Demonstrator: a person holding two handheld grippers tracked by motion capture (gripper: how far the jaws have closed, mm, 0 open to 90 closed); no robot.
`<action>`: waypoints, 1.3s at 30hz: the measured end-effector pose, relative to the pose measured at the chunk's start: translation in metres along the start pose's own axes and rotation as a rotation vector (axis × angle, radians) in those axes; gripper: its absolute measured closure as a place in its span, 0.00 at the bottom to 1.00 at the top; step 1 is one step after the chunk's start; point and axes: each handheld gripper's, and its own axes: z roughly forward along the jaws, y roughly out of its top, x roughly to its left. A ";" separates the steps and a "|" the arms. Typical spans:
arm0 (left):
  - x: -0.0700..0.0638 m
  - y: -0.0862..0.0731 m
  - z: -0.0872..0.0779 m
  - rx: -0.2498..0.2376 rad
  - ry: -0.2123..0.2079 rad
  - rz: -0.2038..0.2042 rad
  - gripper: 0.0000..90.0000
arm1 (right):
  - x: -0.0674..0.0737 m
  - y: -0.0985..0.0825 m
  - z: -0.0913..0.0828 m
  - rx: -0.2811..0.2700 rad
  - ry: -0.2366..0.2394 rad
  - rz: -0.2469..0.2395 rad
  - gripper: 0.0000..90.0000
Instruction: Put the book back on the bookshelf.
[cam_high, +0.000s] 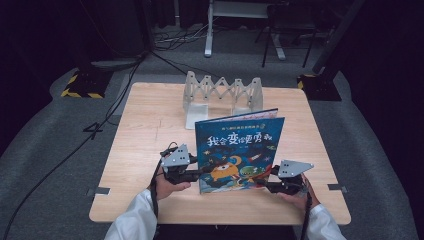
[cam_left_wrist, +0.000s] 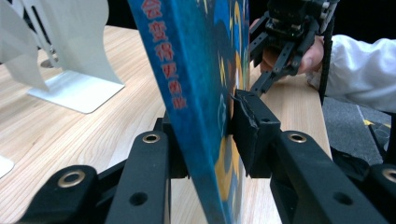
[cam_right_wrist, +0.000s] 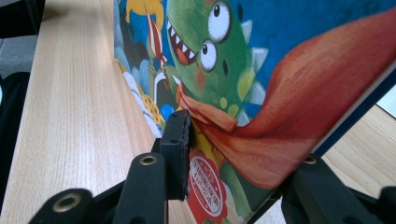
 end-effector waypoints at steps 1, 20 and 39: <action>0.000 0.001 0.001 -0.005 -0.002 0.002 0.75 | 0.000 0.000 0.000 0.000 0.000 0.000 0.71; -0.015 0.003 0.002 -0.004 -0.057 0.078 0.86 | 0.004 -0.007 -0.013 0.016 -0.087 0.020 0.70; -0.017 0.001 0.002 -0.017 -0.049 0.070 0.91 | -0.009 -0.004 -0.031 -0.058 -0.221 0.107 0.69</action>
